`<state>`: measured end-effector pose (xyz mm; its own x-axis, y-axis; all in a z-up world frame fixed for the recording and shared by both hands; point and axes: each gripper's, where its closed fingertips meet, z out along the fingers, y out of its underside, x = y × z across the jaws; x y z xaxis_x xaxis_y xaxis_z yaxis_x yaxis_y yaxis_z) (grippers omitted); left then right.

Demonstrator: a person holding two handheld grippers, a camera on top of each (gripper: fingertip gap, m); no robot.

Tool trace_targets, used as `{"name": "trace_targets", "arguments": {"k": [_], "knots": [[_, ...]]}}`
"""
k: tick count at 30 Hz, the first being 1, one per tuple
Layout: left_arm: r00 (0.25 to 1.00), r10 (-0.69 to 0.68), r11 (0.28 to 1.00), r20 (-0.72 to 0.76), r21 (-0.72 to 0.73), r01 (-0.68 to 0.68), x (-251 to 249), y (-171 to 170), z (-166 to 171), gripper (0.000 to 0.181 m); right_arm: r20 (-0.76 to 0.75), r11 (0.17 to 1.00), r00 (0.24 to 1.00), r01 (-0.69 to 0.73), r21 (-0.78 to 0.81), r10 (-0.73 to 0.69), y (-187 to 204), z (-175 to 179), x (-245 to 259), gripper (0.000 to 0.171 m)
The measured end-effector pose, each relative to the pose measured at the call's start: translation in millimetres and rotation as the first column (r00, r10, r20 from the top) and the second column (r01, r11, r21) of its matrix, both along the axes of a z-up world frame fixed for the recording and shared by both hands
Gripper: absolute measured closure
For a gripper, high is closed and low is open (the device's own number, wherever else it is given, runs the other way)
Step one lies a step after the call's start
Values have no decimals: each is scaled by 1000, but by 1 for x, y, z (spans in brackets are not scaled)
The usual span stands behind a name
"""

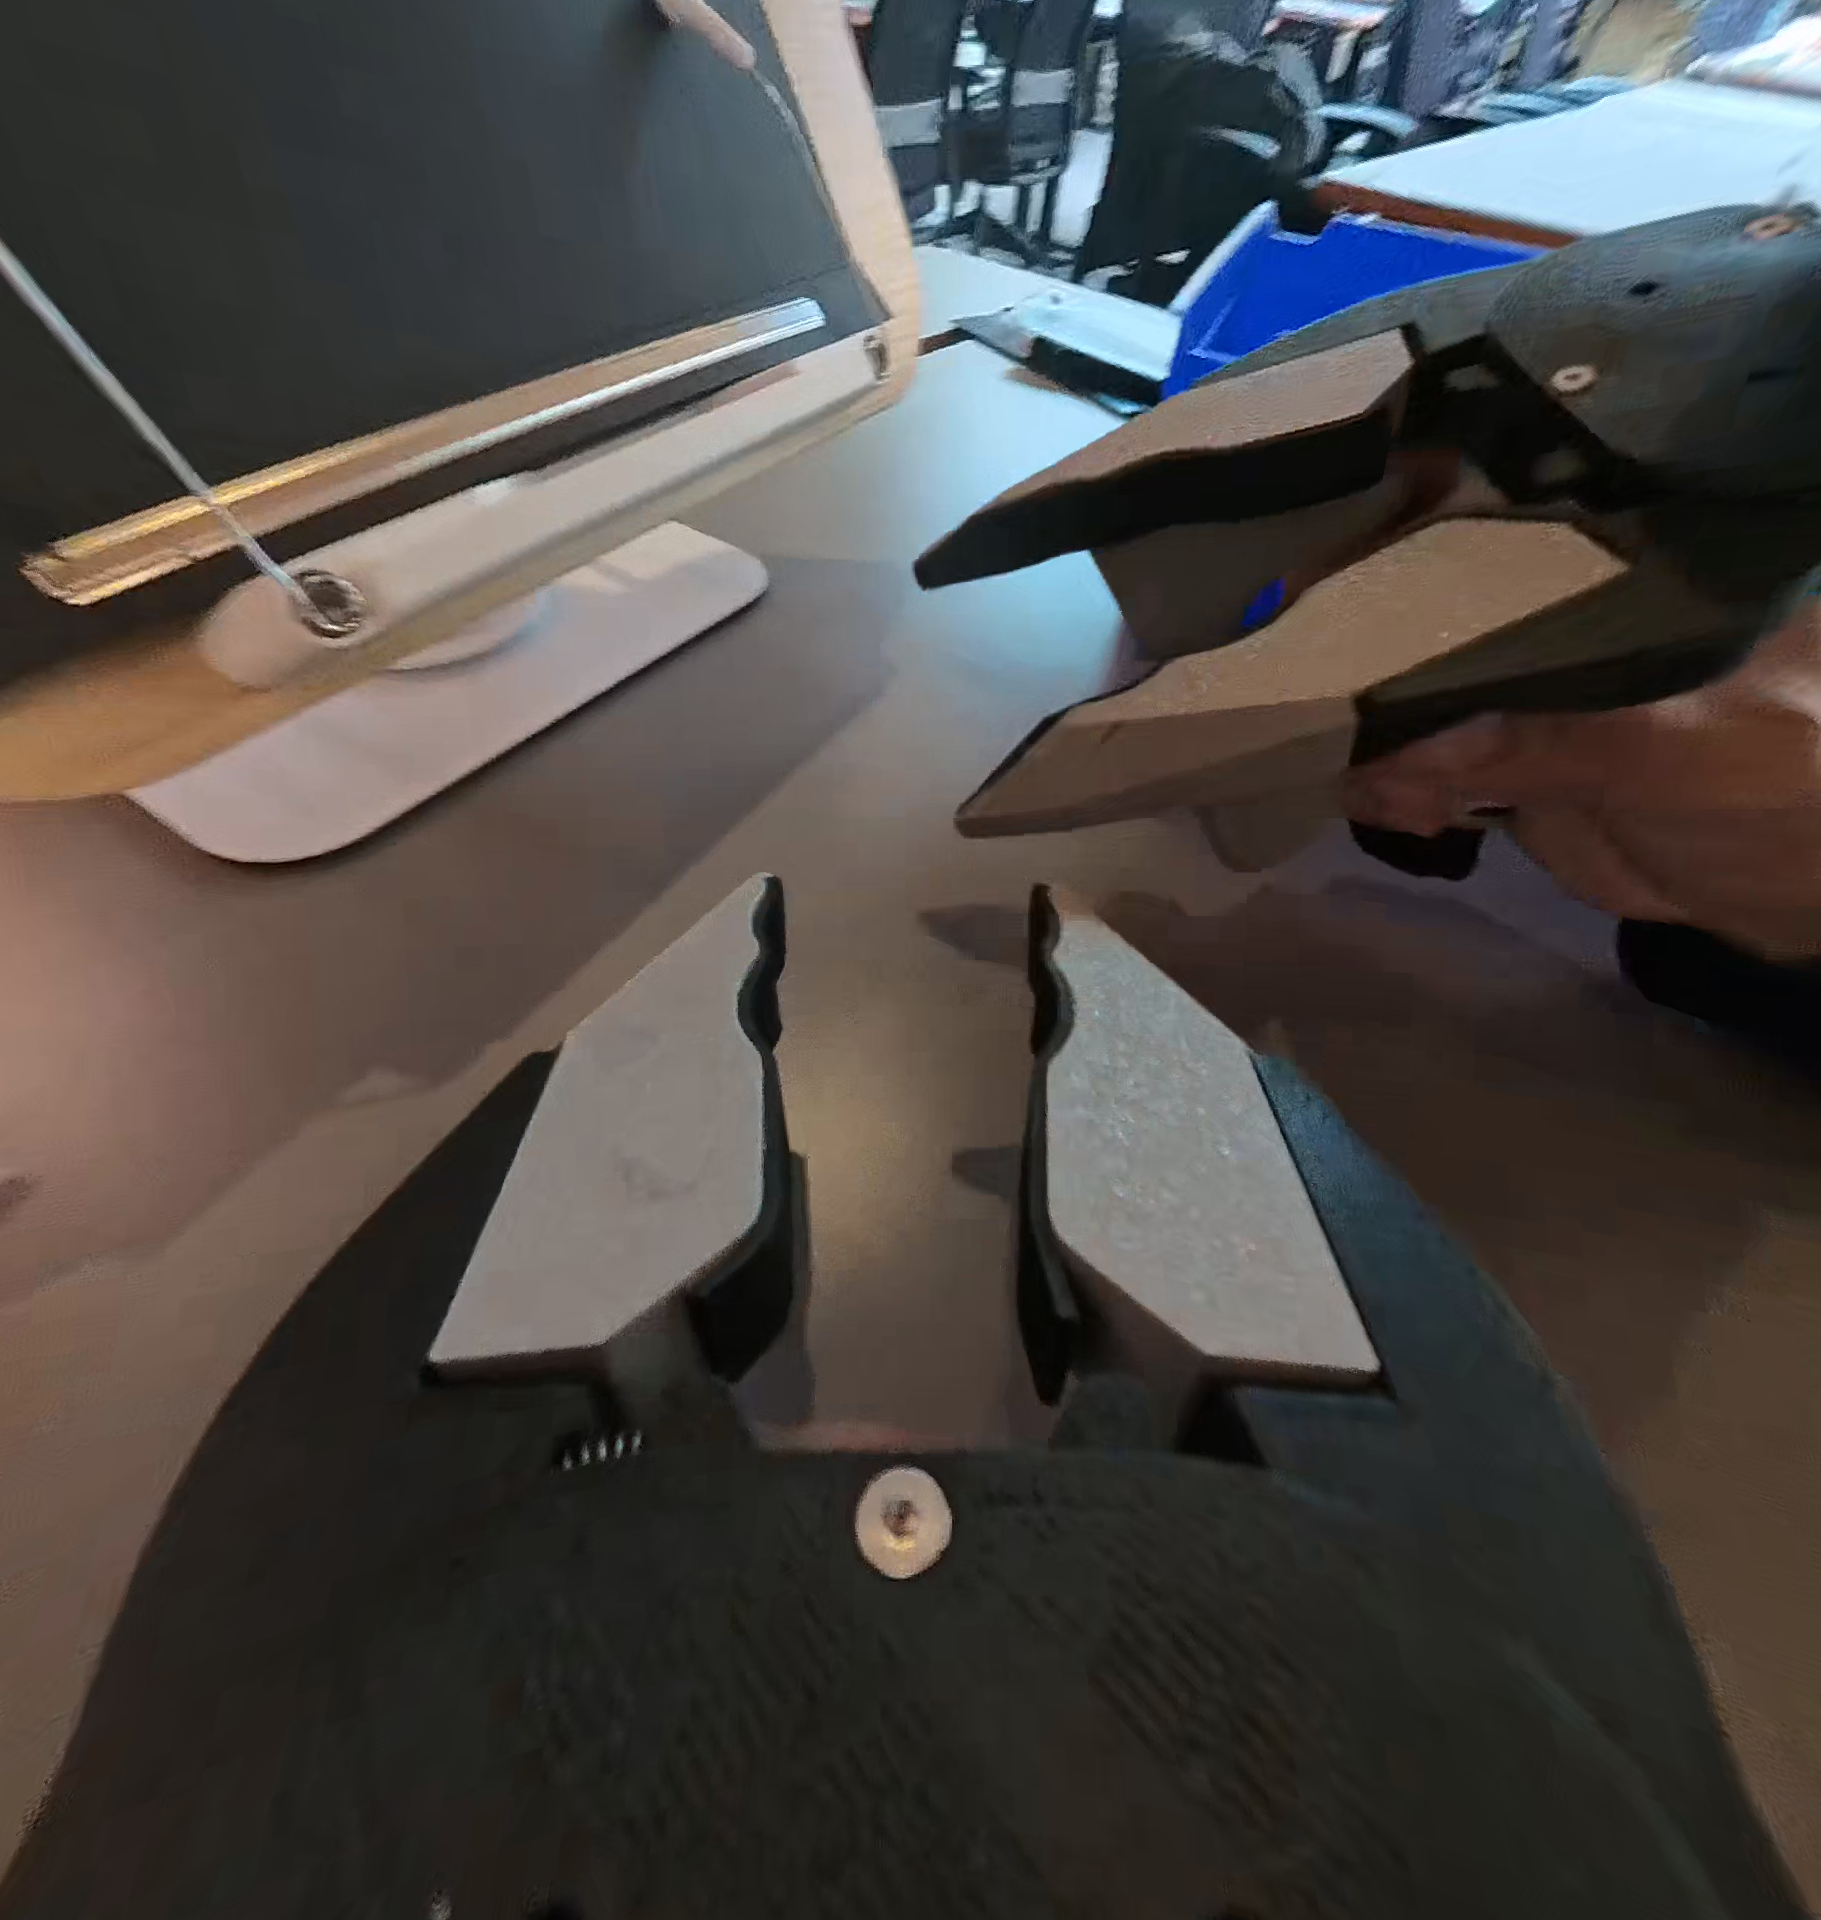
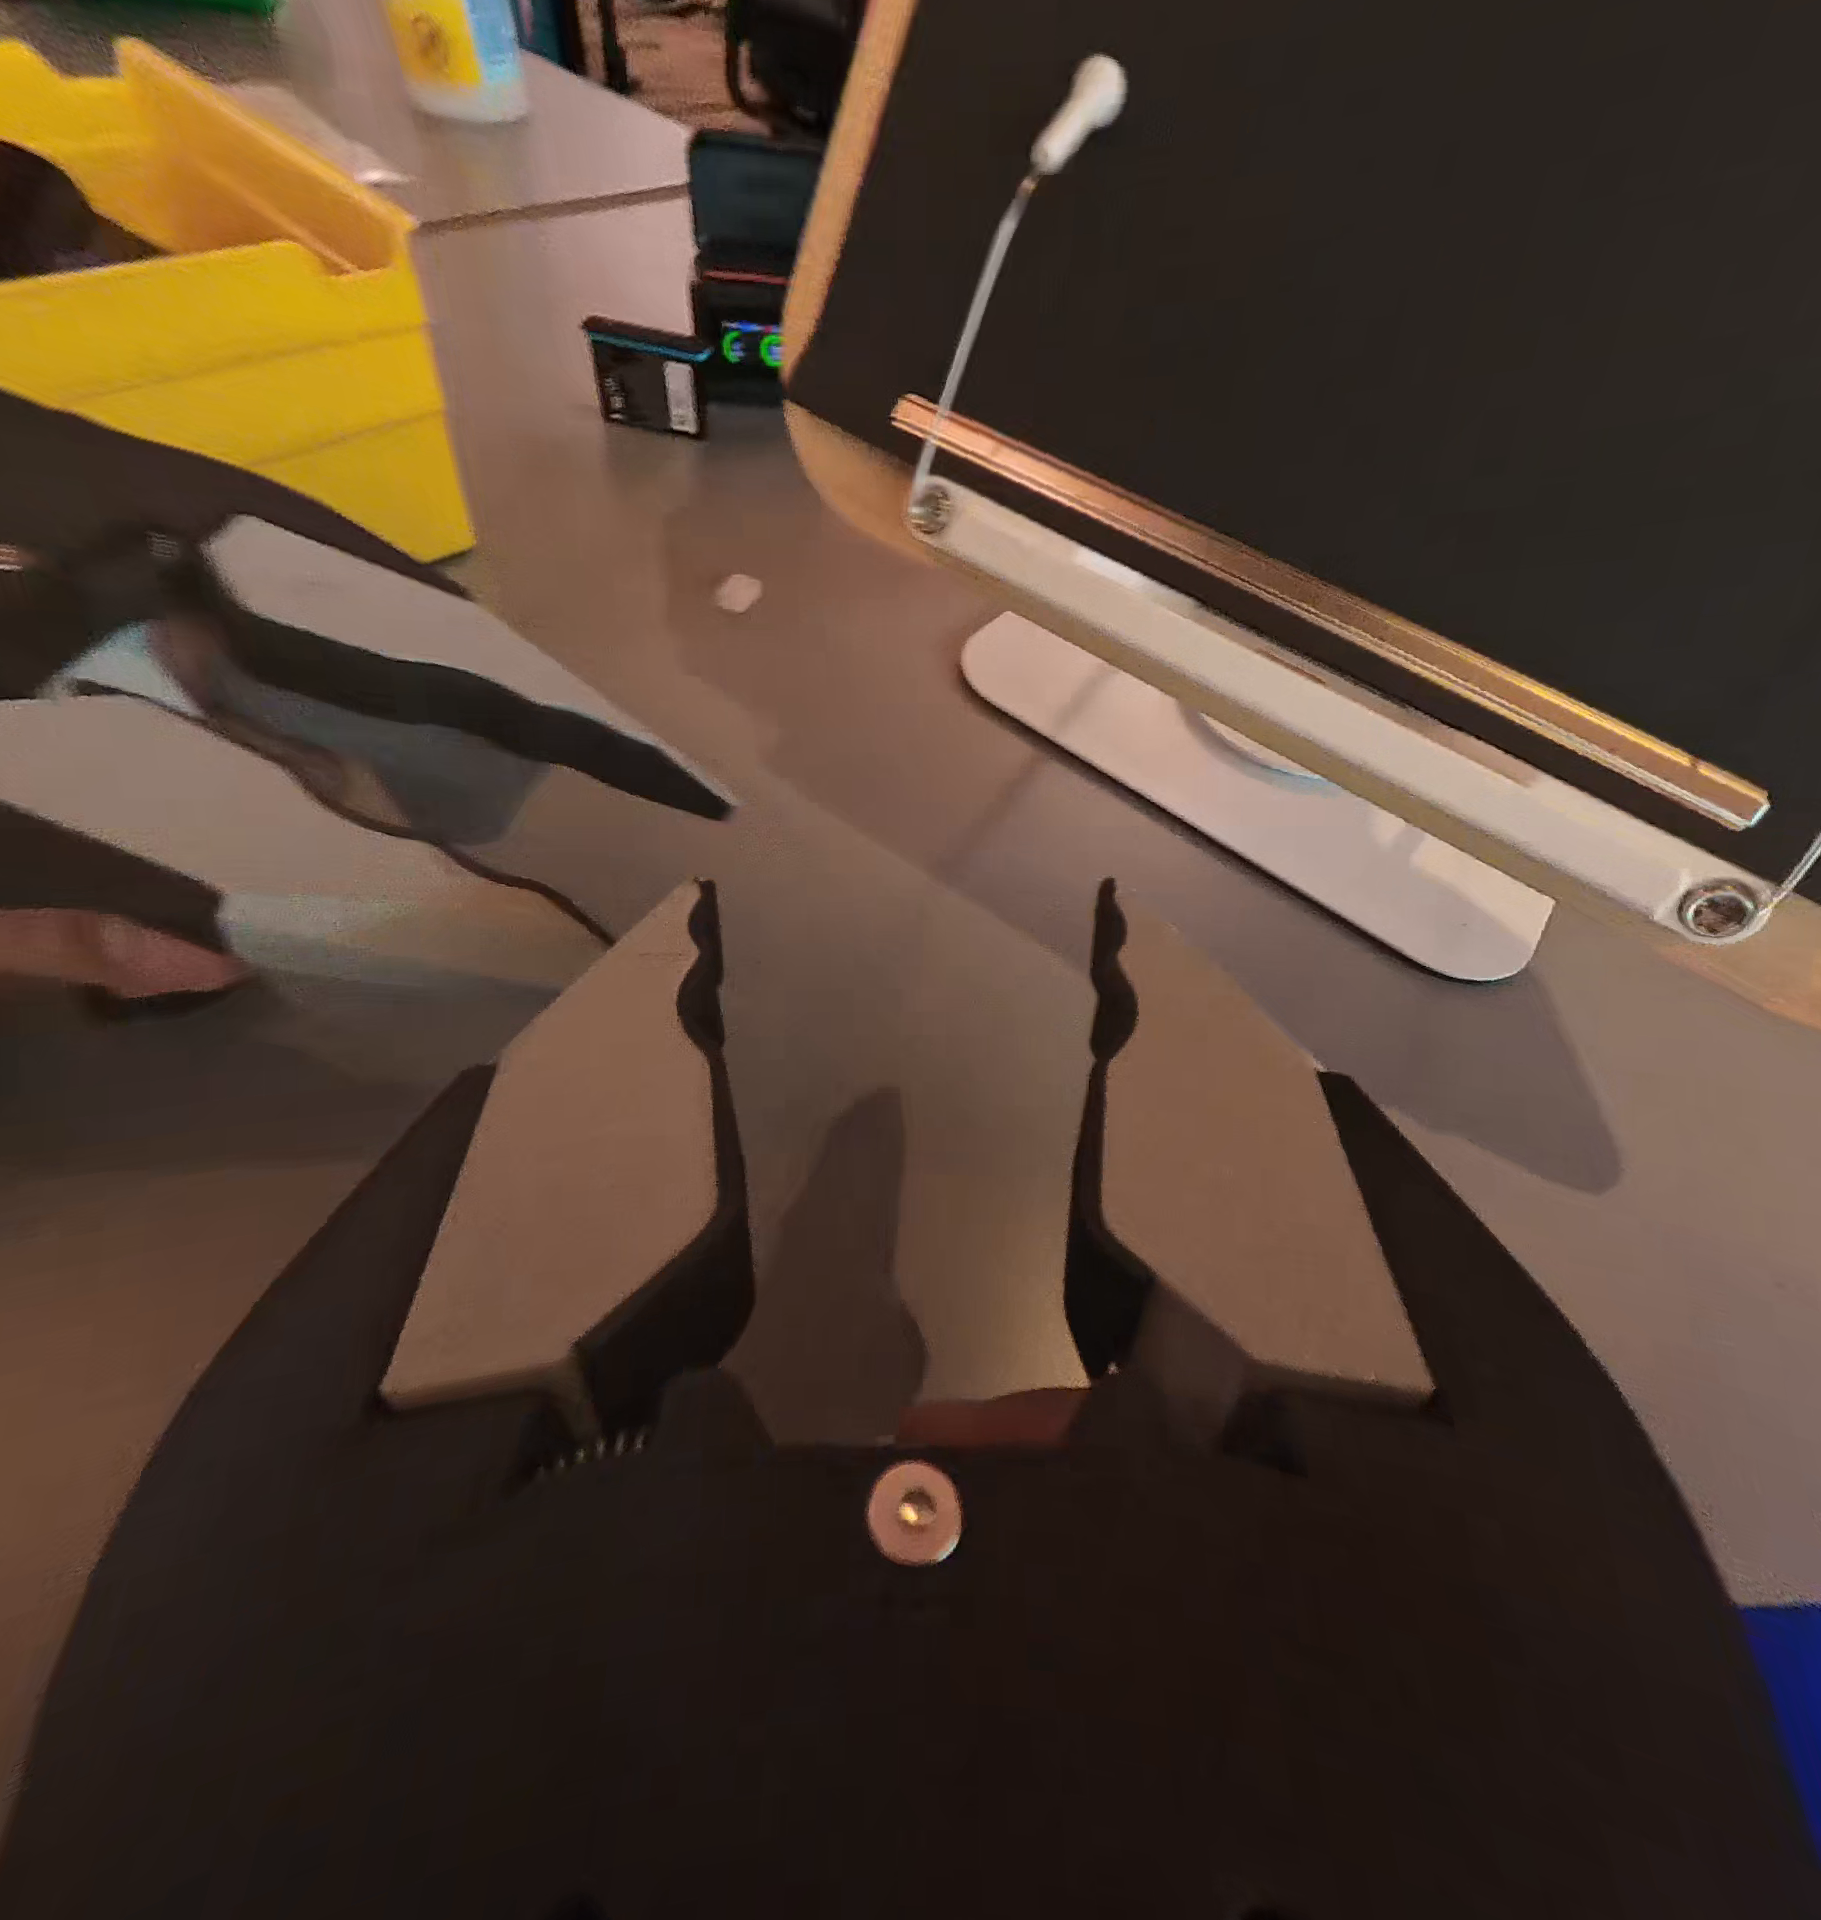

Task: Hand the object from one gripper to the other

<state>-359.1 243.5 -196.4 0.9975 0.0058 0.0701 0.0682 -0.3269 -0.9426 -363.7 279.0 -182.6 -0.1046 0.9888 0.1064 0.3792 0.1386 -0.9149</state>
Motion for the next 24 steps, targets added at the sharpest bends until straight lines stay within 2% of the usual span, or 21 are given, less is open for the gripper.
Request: {"name": "trace_targets", "arguments": {"k": [2, 5, 10, 16, 24], "knots": [[998, 57, 998, -30, -21, -57, -11, -2, -3, 137, -37, 1000, 999, -17, -10, 17, 7, 1, -5, 98], [999, 44, 998, -17, -41, -44, -10, -1, -6, 136, -34, 999, 999, -38, 6, 38, 16, -6, -2, 101], [998, 33, 996, -62, -75, -38, -7, 2, -11, 141, 27, 981, 993, -106, -164, 112, 0, -26, -1, 103], [997, 31, 997, -69, -70, -36, -6, 1, -11, 139, 4, 984, 994, -112, -139, 114, -7, -23, -3, 107], [990, 61, 997, -125, -28, -65, -7, 0, -5, 142, -19, 971, 995, -105, -215, 103, -6, -18, 6, 101]]}}
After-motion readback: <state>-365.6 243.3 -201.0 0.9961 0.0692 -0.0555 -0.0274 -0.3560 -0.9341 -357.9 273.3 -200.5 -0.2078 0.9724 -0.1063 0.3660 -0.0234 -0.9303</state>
